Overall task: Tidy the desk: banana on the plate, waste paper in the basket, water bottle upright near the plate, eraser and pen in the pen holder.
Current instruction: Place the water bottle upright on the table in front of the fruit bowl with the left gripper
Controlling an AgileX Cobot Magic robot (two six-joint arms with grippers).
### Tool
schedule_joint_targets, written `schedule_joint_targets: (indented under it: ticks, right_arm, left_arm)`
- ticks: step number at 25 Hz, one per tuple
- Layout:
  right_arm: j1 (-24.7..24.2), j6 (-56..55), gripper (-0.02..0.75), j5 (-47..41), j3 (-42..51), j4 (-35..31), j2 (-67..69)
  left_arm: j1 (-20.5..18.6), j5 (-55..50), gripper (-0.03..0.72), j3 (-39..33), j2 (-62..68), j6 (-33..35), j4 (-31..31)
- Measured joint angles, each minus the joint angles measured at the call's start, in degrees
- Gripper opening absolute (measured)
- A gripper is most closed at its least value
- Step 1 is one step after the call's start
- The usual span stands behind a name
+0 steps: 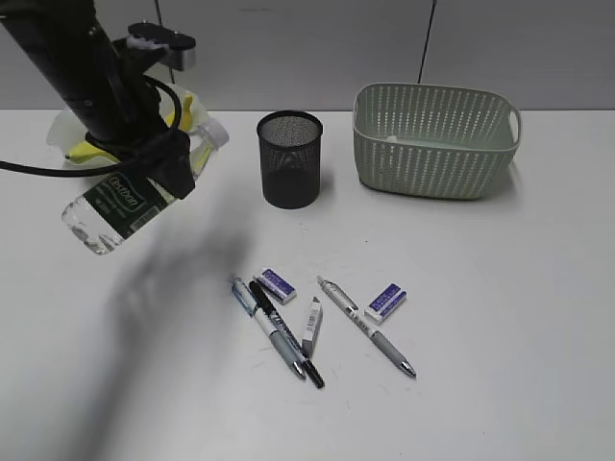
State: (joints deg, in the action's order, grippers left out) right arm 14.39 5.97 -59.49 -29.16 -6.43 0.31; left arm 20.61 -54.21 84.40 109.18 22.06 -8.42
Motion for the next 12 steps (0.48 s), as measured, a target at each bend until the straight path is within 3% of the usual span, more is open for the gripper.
schedule_joint_targets:
  ticks: [6,12]
  right_arm:
    - [0.0,0.0,0.518,0.0,0.0,0.0,0.0]
    - [0.0,0.0,0.517,0.0,0.0,0.0,0.0]
  left_arm:
    - [-0.3,11.4,0.505,-12.4,-10.7,-0.3,-5.1]
    - [-0.3,41.9,0.505,-35.4,-25.6,-0.5,-12.9]
